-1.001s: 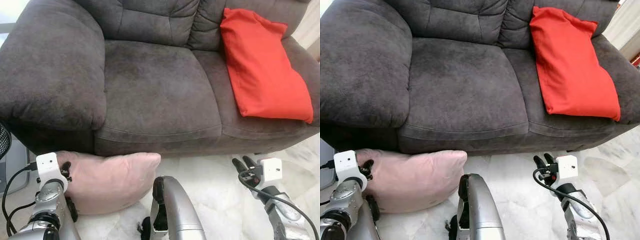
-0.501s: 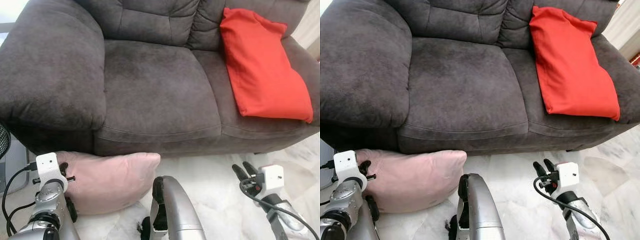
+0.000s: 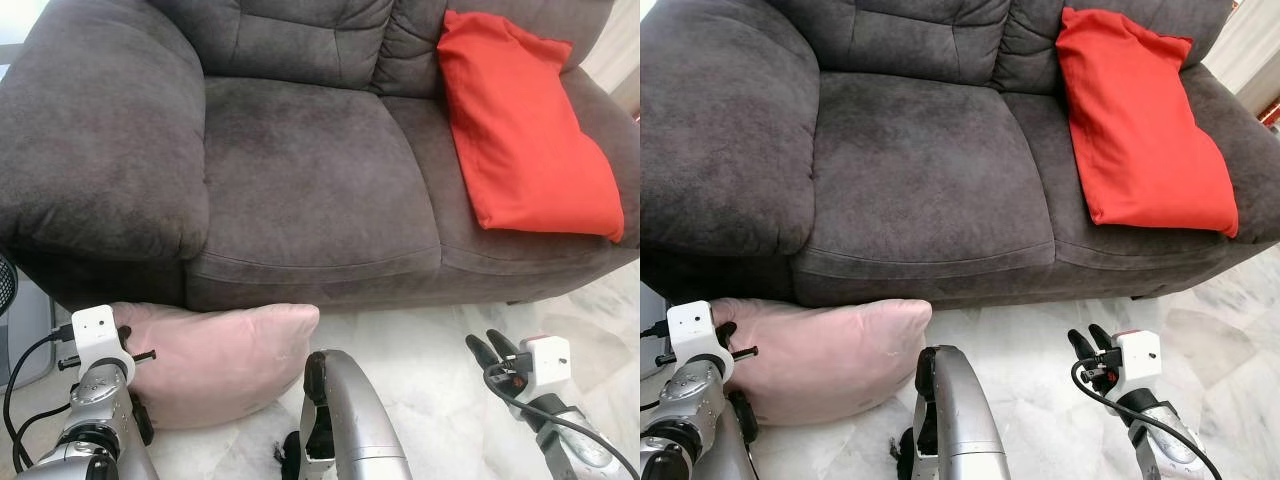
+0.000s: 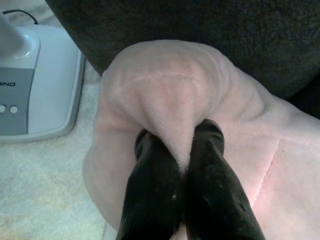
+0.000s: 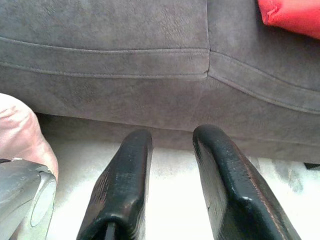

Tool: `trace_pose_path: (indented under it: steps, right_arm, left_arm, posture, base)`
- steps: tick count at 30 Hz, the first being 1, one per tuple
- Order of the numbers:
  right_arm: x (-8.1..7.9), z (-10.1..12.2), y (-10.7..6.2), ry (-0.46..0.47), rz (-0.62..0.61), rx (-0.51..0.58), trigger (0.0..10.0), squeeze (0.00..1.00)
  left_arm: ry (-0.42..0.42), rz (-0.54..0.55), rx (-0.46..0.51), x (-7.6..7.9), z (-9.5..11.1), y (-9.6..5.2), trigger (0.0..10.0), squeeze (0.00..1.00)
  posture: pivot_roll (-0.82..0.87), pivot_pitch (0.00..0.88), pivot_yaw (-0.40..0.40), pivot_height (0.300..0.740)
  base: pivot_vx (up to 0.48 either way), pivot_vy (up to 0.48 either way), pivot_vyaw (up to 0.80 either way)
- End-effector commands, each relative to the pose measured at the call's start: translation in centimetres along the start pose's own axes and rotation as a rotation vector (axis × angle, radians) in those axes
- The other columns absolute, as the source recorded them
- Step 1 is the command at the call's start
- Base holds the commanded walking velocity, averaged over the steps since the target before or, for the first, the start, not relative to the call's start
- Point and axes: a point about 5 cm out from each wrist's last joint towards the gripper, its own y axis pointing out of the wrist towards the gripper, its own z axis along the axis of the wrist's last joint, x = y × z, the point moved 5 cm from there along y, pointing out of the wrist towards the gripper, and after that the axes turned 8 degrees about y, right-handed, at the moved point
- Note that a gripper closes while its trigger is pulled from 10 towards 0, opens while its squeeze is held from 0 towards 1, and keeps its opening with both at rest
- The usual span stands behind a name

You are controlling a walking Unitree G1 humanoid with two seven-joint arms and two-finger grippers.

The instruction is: Move the pillow to the sofa from floor

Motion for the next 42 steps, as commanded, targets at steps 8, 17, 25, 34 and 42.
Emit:
trace_pose_path:
  steps: [8, 17, 25, 34, 42]
  right_arm:
    - [1.0, -0.5, 0.1, 0.012, -0.042, -0.016, 10.0, 0.0]
    - [-0.3, -1.4, 1.5, 0.029, -0.038, -0.037, 10.0, 0.0]
    - [-0.1, -2.2, 0.7, 0.041, -0.045, -0.033, 10.0, 0.0]
    - [-0.3, -2.6, -0.1, 0.049, -0.051, -0.003, 10.0, 0.0]
    - [-1.7, -2.9, 0.3, 0.068, -0.045, 0.019, 10.0, 0.0]
  left_arm:
    - [-0.007, -0.007, -0.025, 0.3, -0.9, -0.3, 0.0, 0.0]
    - [0.005, -0.005, -0.006, 0.3, -0.6, -0.3, 0.0, 0.0]
    - [0.01, -0.013, 0.055, 1.4, -0.2, -0.7, 10.0, 0.0]
    - [-0.031, -0.039, 0.201, 3.8, 1.7, -1.6, 10.0, 0.0]
    - [-0.031, -0.069, 0.252, 4.9, 2.9, -1.9, 10.0, 0.0]
  posture:
    - [-0.06, 0.183, -0.302, 0.487]
    - [-0.05, 0.187, -0.296, 0.487]
    - [-0.04, 0.19, -0.282, 0.487]
    - [-0.03, 0.176, -0.257, 0.487]
    - [0.0, 0.158, -0.232, 0.487]
  base:
    - [0.0, 0.0, 0.0]
    - [0.0, 0.0, 0.0]
    - [0.0, 0.0, 0.0]
    - [-0.292, 0.0, 0.0]
    - [-0.358, 0.0, 0.0]
